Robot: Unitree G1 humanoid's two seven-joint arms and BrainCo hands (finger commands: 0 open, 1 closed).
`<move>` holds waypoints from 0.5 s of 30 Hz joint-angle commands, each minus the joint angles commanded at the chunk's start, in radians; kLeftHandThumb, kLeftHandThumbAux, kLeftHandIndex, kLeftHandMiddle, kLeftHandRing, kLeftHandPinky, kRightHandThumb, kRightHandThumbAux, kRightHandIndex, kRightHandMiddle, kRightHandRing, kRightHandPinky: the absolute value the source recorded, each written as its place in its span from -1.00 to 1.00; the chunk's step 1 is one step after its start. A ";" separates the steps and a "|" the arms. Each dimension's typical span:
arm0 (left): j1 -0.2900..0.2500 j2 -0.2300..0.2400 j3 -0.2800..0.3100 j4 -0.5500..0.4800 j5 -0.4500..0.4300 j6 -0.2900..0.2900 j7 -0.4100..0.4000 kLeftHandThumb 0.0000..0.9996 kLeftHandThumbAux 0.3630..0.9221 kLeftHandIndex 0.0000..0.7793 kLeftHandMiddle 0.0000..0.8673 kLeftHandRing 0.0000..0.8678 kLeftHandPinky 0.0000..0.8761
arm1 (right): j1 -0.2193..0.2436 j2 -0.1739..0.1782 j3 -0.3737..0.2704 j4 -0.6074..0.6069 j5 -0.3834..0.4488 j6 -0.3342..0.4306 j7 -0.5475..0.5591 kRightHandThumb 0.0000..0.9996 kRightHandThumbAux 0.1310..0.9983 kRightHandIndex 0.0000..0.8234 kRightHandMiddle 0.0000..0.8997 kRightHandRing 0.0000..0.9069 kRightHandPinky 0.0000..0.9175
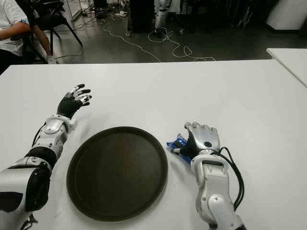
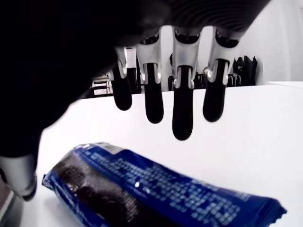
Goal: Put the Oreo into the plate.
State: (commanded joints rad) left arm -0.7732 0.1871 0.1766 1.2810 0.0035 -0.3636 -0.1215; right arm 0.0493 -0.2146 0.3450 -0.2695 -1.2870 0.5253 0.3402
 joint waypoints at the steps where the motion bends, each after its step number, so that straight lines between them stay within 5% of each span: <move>1: 0.000 0.000 0.000 0.000 0.000 0.000 0.001 -0.98 0.32 -0.68 -0.50 -0.50 -0.46 | -0.001 -0.002 0.000 0.001 0.003 -0.002 -0.001 -1.00 -0.06 -0.38 -0.13 -0.08 -0.20; 15: -0.002 -0.003 0.006 -0.002 -0.009 0.003 -0.002 -0.97 0.28 -0.70 -0.51 -0.51 -0.52 | -0.036 0.015 0.041 0.073 -0.005 0.030 0.013 -1.00 -0.15 -0.44 -0.35 -0.32 -0.32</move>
State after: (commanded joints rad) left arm -0.7755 0.1837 0.1831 1.2794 -0.0058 -0.3605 -0.1231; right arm 0.0132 -0.1992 0.3860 -0.1962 -1.2916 0.5550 0.3527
